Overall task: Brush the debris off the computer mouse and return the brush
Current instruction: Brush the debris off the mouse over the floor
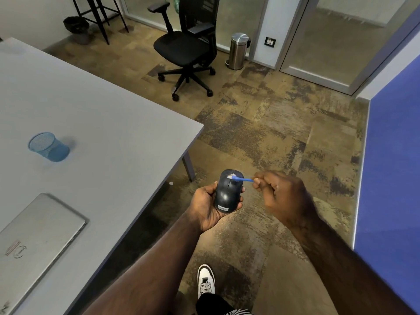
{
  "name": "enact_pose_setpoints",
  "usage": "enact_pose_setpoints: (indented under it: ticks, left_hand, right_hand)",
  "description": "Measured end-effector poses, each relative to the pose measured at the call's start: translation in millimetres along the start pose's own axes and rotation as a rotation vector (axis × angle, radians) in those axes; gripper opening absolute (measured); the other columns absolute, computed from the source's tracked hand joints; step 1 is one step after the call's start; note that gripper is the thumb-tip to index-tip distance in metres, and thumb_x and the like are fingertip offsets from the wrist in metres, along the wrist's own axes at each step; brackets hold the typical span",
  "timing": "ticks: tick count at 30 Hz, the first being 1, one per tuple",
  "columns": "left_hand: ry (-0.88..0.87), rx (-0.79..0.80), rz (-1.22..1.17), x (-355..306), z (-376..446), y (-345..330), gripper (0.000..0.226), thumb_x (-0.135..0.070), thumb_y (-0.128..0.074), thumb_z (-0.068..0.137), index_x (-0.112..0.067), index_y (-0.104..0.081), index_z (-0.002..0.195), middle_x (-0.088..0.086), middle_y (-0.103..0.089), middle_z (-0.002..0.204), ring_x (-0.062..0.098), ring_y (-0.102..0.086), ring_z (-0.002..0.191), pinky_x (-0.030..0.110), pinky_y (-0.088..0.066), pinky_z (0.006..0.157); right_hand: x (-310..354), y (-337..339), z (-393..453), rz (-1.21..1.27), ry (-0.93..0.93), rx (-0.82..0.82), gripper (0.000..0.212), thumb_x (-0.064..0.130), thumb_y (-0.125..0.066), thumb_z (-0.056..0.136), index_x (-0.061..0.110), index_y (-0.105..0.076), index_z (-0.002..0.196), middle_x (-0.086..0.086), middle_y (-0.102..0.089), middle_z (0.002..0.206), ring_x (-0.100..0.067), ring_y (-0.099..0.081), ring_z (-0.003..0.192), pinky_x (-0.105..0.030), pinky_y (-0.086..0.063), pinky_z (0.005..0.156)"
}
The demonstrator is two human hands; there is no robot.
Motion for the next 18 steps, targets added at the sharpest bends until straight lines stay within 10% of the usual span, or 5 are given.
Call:
enact_pose_setpoints:
  ticks: [18]
  left_hand:
    - [-0.071, -0.077, 0.102, -17.6, -9.2, 11.4, 0.047, -0.028, -0.026, 0.102, -0.003, -0.063, 0.115, 0.023, -0.069, 0.106, 0.034, -0.067, 0.083, 0.042, -0.058, 0.072]
  right_hand:
    - [13.9, -17.0, 25.2, -0.032, -0.026, 0.058, 0.015, 0.018, -0.058, 0.092, 0.014, -0.072, 0.099, -0.002, -0.073, 0.081, -0.016, -0.069, 0.067, -0.030, -0.058, 0.057]
Point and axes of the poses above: each hand's wrist, its own z-axis towards the middle knuckle, its own y-axis out of the back of the hand, x = y × z, the point moved 6 cm from there along z, towards the middle knuckle
